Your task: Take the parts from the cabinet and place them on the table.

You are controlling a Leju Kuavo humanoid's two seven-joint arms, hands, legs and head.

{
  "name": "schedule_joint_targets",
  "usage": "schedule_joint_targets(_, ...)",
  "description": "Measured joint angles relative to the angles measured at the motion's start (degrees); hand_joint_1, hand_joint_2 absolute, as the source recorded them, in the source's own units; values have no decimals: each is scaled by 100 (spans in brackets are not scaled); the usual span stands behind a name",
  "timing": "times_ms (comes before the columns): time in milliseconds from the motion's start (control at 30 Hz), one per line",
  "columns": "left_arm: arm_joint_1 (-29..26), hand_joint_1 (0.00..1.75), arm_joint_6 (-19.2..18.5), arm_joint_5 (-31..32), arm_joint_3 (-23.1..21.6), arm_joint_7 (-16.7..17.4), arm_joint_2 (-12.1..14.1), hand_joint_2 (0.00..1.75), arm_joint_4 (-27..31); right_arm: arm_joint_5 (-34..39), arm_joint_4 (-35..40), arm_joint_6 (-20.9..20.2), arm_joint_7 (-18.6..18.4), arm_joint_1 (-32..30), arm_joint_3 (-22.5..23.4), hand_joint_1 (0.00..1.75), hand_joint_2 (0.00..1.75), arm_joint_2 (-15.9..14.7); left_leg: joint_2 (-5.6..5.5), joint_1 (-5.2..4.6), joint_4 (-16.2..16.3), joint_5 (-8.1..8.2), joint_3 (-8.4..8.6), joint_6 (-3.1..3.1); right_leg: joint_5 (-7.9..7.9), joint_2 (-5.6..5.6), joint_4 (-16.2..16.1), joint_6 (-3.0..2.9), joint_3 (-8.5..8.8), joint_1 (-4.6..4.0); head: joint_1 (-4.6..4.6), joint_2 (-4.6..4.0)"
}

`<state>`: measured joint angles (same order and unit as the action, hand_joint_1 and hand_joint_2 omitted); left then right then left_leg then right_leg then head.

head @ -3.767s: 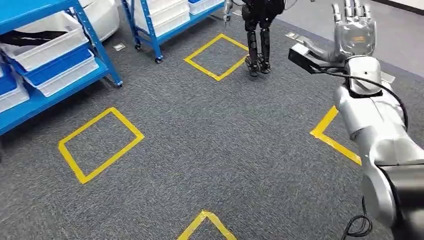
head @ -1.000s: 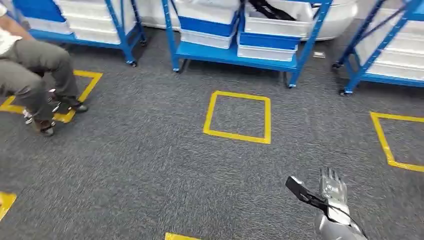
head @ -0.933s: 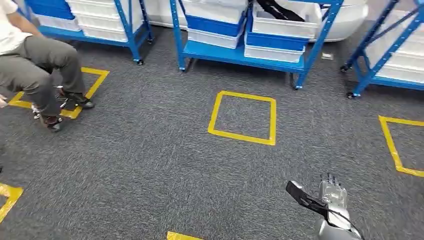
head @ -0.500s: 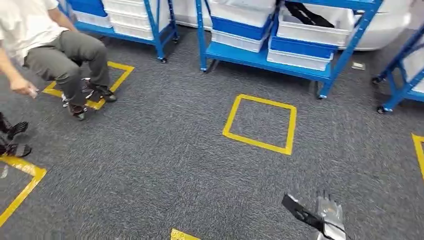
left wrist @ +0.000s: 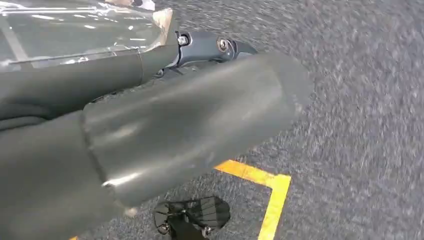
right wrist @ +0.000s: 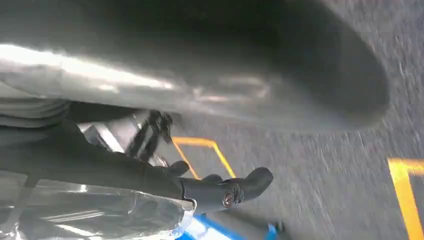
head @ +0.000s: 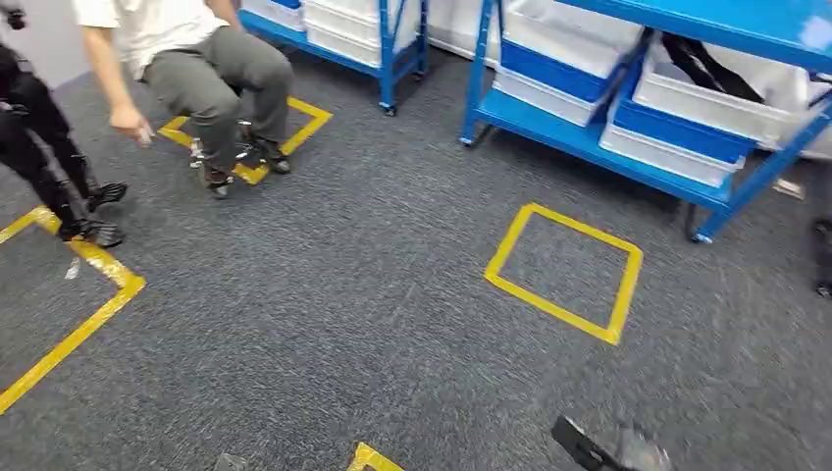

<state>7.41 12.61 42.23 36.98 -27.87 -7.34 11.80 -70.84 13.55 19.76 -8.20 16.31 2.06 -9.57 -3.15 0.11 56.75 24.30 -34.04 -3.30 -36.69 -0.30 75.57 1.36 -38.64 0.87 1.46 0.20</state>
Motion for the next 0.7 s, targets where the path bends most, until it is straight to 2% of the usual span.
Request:
schedule_joint_targets(33,-4,0,-6,0,0,9,0,0,-2,2,-11,-26,-9,-54,37,0,0,4,-102,-7,2,1,3,2,69,10,-4,42,-60,0,-2,0)
schedule_joint_targets(67,-16,0,-11,0,0,9,-7,0,-2,4,-15,-55,-13,-87,57,0,0,11,-189,-8,6,4,8,6,254,17,-294,99,23,3,0,0)
schedule_joint_targets(100,-19,0,-11,0,0,11,-9,0,-2,19,-20,-78,-22,-100,70,0,0,15,-275,-8,12,8,15,12,496,53,-743,154,197,3,-2,0)
schedule_joint_targets(133,-20,0,-11,7,0,15,-18,0,-2,44,-26,-109,-28,-108,100,0,0,15,-352,-7,19,14,25,24,754,177,-1307,193,434,17,-4,-2)
schedule_joint_targets(167,-24,0,-11,26,0,24,-22,0,-2,52,-35,-118,-37,-116,133,0,0,15,-417,-6,29,26,8,49,902,505,-1725,199,585,54,-11,0)
schedule_joint_targets(200,-24,0,-11,39,-2,46,-24,0,-2,52,-50,-122,-52,-144,162,0,0,17,-502,-53,82,65,1,97,943,483,-1775,100,595,25,0,0)
schedule_joint_targets(300,-87,0,-7,94,-2,61,-33,0,-2,87,-57,-135,-87,-212,210,0,0,68,-651,-25,71,68,-37,172,930,302,-1751,-37,673,-10,-2,0)
schedule_joint_targets(333,-102,0,-2,98,-2,68,-13,0,-2,101,-57,-146,-98,-229,221,0,0,138,-651,-13,108,92,-40,186,951,217,-1779,-81,697,96,-9,0)
schedule_joint_targets(367,-113,0,-2,109,-4,70,-29,0,-2,111,-57,-173,-103,-238,243,0,0,124,-259,-55,241,189,-87,213,949,182,-1784,-124,717,82,0,0)
schedule_joint_targets(400,-106,0,-4,133,-6,79,-33,0,-2,127,-57,-203,-105,-279,275,0,0,140,10,-48,521,370,-218,247,929,101,-1784,-155,737,64,73,0)
schedule_joint_targets(433,-89,0,-4,153,-9,83,-39,0,-2,149,-57,-232,-107,-341,306,0,0,149,170,-27,931,592,-427,276,911,22,-1782,-177,756,46,76,0)
schedule_joint_targets(467,-77,0,-7,164,-13,90,-48,0,-2,171,-66,-249,-107,-411,326,0,0,155,245,-4,1429,807,-700,305,892,-92,-1781,-200,766,30,74,0)
schedule_joint_targets(500,-81,0,-7,164,-15,103,-59,0,-2,199,-70,-266,-109,-449,341,0,0,170,276,15,1766,899,-896,326,879,-184,-1780,-217,770,23,79,-2)
schedule_joint_targets(533,-93,0,-7,166,-13,116,-59,0,-2,205,-74,-280,-109,-474,350,0,0,190,293,34,1851,853,-974,336,870,-256,-1780,-222,773,22,74,0)
schedule_joint_targets(567,-107,0,-7,175,-13,127,-59,0,-2,205,-76,-299,-109,-481,352,0,0,212,308,49,1638,665,-897,342,855,-322,-1780,-208,782,21,81,0)
schedule_joint_targets(600,-110,0,-4,175,-13,138,-59,0,-2,205,-76,-301,-109,-484,352,0,0,245,344,54,1193,404,-671,333,834,-382,-1781,-196,803,21,79,0)
schedule_joint_targets(633,-106,0,-4,186,-13,142,-57,0,-2,205,-76,-301,-109,-484,352,0,0,269,451,50,631,153,-362,308,814,-445,-1781,-183,833,21,81,-2)
schedule_joint_targets(667,-93,0,-2,190,-13,142,-57,0,-2,205,-76,-301,-109,-486,354,0,0,291,701,31,191,40,-100,269,789,-500,-1783,-153,871,11,83,-2)
schedule_joint_targets(700,-76,0,-4,192,-17,144,-57,0,-2,205,-79,-301,-111,-489,358,0,0,306,802,-4,179,79,-87,242,760,-549,-1785,-110,886,-49,63,-2)
